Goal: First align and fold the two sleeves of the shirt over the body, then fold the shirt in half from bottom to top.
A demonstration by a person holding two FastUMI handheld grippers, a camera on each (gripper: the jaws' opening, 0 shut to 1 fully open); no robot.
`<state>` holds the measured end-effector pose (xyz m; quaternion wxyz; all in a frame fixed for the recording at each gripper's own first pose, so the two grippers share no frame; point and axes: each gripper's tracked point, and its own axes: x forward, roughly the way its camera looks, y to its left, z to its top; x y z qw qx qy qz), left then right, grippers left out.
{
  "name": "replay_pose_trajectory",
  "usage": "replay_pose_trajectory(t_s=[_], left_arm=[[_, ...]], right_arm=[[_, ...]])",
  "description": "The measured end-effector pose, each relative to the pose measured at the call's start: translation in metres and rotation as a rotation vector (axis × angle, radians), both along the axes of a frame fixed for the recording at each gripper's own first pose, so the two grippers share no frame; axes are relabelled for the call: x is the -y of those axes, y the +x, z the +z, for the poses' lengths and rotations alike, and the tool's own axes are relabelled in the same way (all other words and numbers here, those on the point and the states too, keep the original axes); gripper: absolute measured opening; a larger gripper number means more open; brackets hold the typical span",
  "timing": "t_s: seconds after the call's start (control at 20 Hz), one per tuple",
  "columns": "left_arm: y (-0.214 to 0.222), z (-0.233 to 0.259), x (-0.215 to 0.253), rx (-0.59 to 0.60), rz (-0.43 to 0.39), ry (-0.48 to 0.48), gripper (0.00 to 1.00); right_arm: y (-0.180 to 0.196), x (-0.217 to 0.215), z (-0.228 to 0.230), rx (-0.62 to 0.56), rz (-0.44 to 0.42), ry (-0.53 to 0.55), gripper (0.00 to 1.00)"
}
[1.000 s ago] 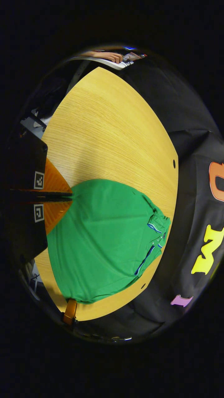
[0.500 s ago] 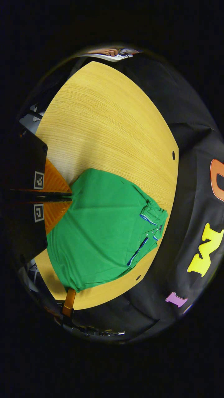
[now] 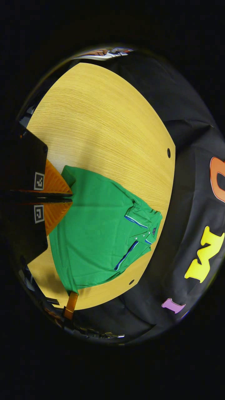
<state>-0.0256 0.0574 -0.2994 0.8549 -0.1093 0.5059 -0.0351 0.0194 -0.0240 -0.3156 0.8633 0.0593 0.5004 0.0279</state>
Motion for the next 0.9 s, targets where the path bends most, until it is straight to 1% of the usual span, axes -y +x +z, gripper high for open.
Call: replay_pose_trajectory(t_s=[0.35, 0.55, 0.9], left_arm=[[0.053, 0.014, 0.009, 0.045, 0.001, 0.009, 0.03], [0.082, 0.014, 0.013, 0.052, 0.020, 0.002, 0.03], [0.124, 0.015, 0.025, 0.052, 0.019, -0.007, 0.03]], right_arm=[[0.060, -0.008, 0.022, 0.065, 0.019, 0.022, 0.01], [0.095, -0.011, 0.027, 0.083, 0.034, 0.032, 0.01], [0.139, -0.014, 0.031, 0.095, 0.058, 0.044, 0.01]])
